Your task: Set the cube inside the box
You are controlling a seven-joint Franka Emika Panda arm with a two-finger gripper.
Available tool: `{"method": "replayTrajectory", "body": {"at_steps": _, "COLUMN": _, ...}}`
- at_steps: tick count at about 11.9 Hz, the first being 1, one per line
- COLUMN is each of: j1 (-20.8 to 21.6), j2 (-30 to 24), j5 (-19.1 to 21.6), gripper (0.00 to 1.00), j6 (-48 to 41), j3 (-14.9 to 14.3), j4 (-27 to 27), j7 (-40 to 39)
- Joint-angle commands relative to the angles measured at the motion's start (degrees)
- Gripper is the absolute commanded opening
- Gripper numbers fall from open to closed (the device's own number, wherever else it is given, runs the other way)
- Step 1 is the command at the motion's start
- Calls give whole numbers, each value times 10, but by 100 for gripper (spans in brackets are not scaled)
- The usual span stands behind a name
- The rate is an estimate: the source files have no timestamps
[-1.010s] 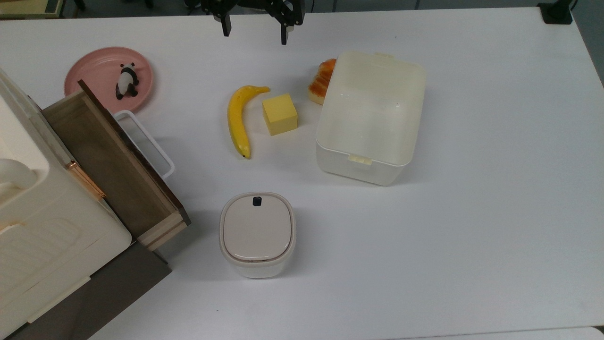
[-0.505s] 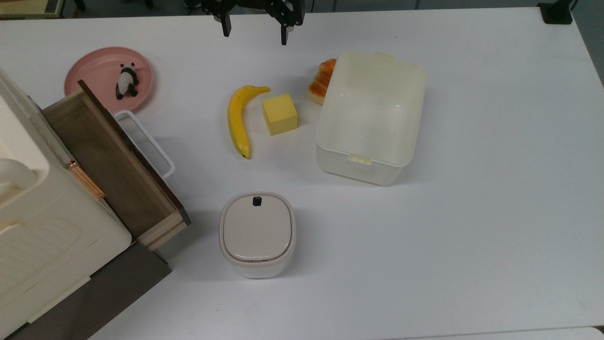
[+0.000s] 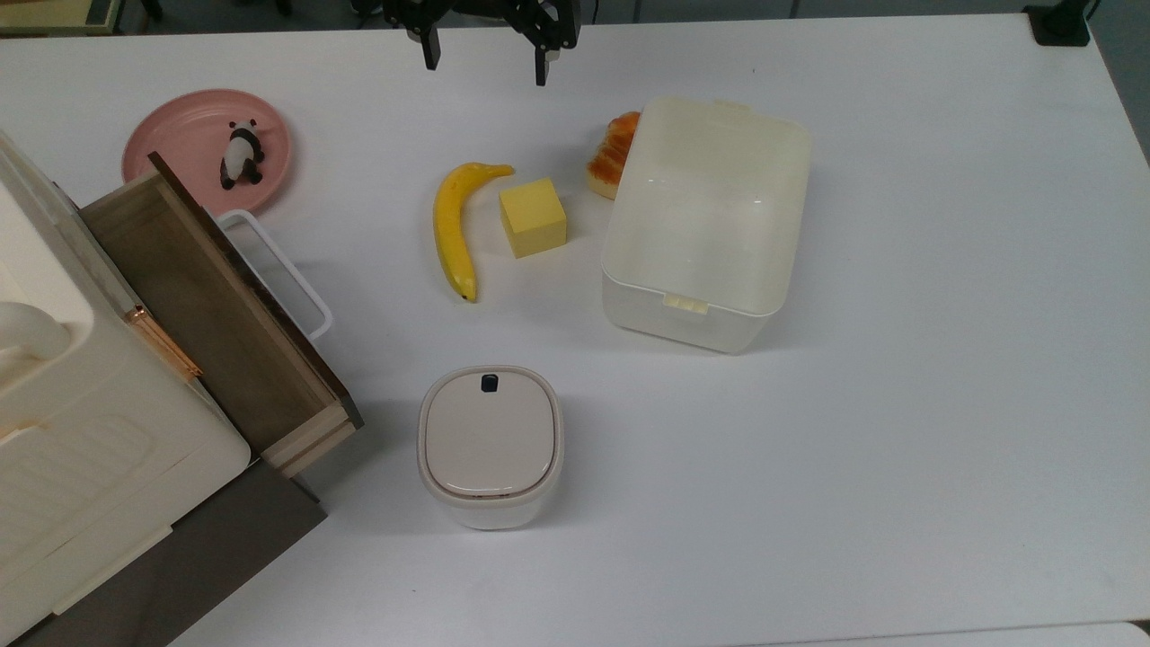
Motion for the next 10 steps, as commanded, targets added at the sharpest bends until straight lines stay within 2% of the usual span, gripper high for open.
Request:
{"method": "replayTrajectory", "body": {"at_steps": 1, "j1": 1, "j2": -5, "j5": 13, "gripper": 100, "j6": -2, "j3": 4, "j4": -7, "j7": 1}}
{"method": "replayTrajectory", "body": {"at_steps": 6, "j1": -4, "j2": -21, "j5": 13, "gripper": 100, "j6": 2, "j3": 12, "j4": -41, "j7": -14}}
{"method": "replayTrajectory", "body": {"at_steps": 9, "j1": -3, "j2": -51, "j5": 13, "gripper": 100, "j6": 108, "j3": 12, "j4": -121, "j7": -30}}
{"method": "replayTrajectory", "body": {"at_steps": 10, "j1": -1, "j2": -51, "j5": 13, "gripper": 100, "j6": 119, "j3": 12, "j4": -132, "j7": -37}}
